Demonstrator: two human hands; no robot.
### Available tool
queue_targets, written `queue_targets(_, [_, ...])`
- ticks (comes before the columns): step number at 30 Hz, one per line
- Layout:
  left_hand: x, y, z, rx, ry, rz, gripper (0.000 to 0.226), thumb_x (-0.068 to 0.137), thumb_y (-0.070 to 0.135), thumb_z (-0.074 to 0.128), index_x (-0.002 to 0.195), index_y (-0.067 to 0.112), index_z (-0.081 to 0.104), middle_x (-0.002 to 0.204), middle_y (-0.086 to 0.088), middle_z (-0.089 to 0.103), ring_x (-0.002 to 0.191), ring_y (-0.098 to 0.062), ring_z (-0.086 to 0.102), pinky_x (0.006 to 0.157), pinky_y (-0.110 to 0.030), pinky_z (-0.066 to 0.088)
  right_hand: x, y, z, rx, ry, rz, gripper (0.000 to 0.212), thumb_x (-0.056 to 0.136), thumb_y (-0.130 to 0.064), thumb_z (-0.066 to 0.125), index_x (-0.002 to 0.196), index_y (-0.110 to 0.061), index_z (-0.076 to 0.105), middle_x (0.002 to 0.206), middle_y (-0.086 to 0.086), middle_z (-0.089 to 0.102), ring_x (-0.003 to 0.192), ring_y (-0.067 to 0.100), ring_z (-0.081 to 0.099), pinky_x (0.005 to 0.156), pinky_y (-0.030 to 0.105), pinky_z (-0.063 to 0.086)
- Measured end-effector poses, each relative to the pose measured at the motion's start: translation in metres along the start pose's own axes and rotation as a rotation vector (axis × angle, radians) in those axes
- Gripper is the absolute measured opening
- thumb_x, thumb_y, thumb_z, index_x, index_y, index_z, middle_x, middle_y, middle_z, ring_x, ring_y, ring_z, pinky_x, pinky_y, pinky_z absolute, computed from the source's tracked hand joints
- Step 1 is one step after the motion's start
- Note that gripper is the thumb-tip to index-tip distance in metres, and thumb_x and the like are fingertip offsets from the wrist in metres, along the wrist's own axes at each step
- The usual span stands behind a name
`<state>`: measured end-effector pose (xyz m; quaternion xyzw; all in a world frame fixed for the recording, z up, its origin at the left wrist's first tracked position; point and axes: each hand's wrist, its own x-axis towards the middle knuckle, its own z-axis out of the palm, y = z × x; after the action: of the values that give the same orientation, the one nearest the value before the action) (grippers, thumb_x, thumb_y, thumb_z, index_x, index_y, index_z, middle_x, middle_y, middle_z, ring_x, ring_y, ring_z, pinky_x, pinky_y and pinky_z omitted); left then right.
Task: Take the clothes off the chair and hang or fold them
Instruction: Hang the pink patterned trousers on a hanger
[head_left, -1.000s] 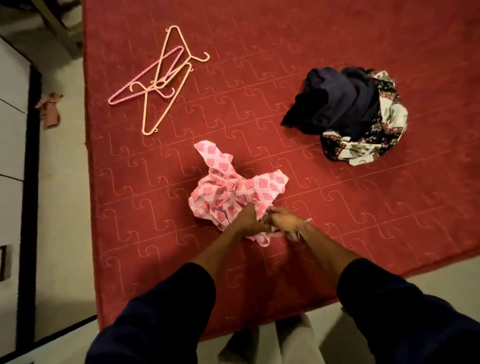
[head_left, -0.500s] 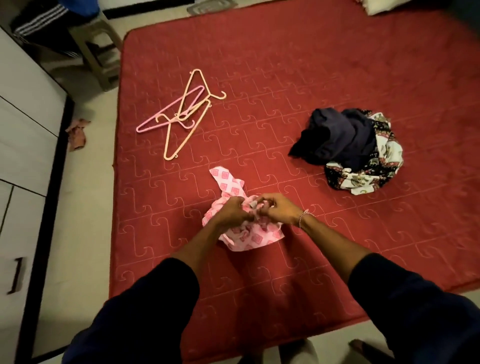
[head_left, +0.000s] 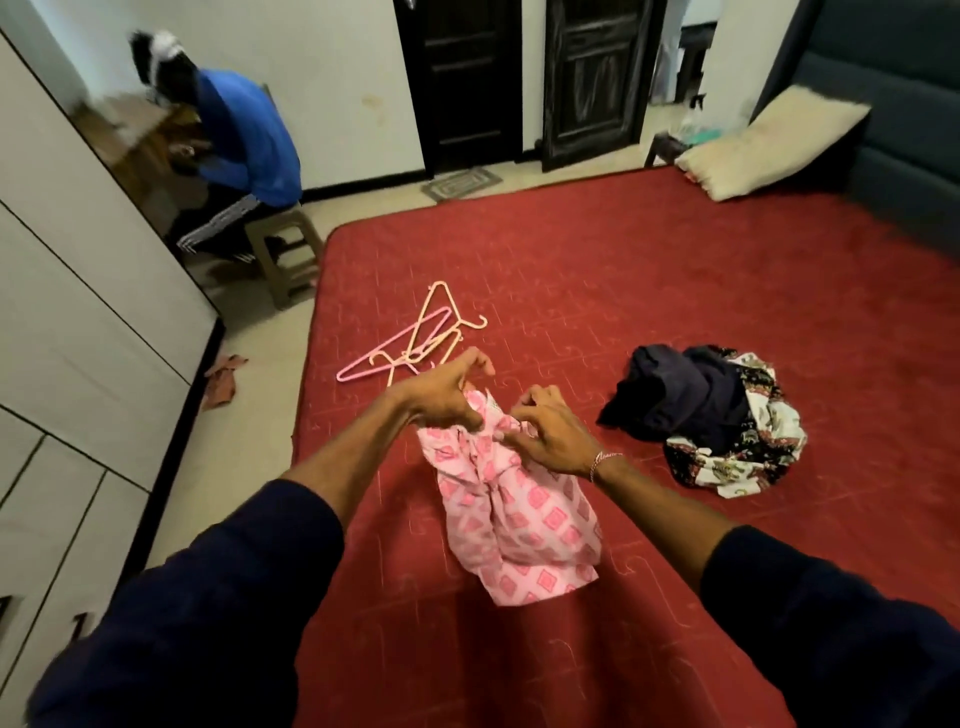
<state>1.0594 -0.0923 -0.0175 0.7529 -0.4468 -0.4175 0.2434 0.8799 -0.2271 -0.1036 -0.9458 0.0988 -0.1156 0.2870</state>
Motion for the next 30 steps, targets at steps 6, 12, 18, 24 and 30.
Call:
queue_targets(6, [-0.025, 0.032, -0.063, 0.428, -0.016, 0.175, 0.022, 0.078, 0.007, 0.082, 0.080, 0.023, 0.067, 0.072, 0.009, 0.062, 0.060, 0.000, 0.053, 0.060, -0.024, 0.048, 0.039, -0.040, -0.081, 0.038, 0.013, -0.062, 0.045, 0.095, -0.045, 0.064, 0.061, -0.022, 0.047, 0.058, -0.009, 0.043, 0.053, 0.008, 0.036, 0.052, 0.027, 0.026])
queue_targets(12, [-0.051, 0.068, -0.108, 0.551, 0.144, 0.156, 0.031, 0.093, 0.035, 0.069, 0.075, 0.010, 0.073, 0.057, 0.009, 0.062, 0.046, -0.001, 0.051, 0.056, -0.026, 0.043, 0.066, -0.073, -0.159, -0.130, -0.123, -0.090, 0.045, 0.092, -0.054, 0.064, 0.060, -0.023, 0.054, 0.059, 0.000, 0.056, 0.049, 0.012, 0.045, 0.045, 0.019, 0.029])
queue_targets(18, [-0.079, 0.102, -0.164, 0.666, 0.260, 0.135, 0.045, 0.089, 0.049, 0.067, 0.061, 0.015, 0.059, 0.059, 0.003, 0.053, 0.051, -0.012, 0.045, 0.055, -0.031, 0.037, 0.085, -0.092, -0.240, -0.557, -0.256, -0.150, 0.063, 0.096, -0.068, 0.038, 0.068, -0.015, 0.056, 0.061, 0.000, 0.059, 0.050, 0.014, 0.054, 0.050, 0.028, 0.040])
queue_targets(24, [-0.107, 0.137, -0.189, 0.739, 0.365, 0.119, 0.070, 0.077, 0.073, 0.057, 0.065, 0.004, 0.059, 0.059, -0.001, 0.048, 0.054, -0.017, 0.042, 0.056, -0.031, 0.034, 0.093, -0.102, -0.305, -0.915, -0.110, -0.105, 0.098, 0.079, -0.087, 0.006, 0.099, -0.018, 0.073, 0.078, 0.008, 0.066, 0.068, 0.025, 0.061, 0.063, 0.032, 0.050])
queue_targets(30, [-0.120, 0.173, -0.200, 0.904, 0.597, 0.229, 0.112, 0.062, 0.101, 0.019, 0.067, -0.002, 0.061, 0.063, -0.015, 0.058, 0.056, -0.026, 0.050, 0.052, -0.033, 0.033, 0.097, -0.104, -0.346, -1.022, 0.089, 0.016, 0.109, 0.069, -0.096, 0.007, 0.138, -0.024, 0.049, 0.098, 0.018, 0.070, 0.091, 0.035, 0.067, 0.068, 0.036, 0.048])
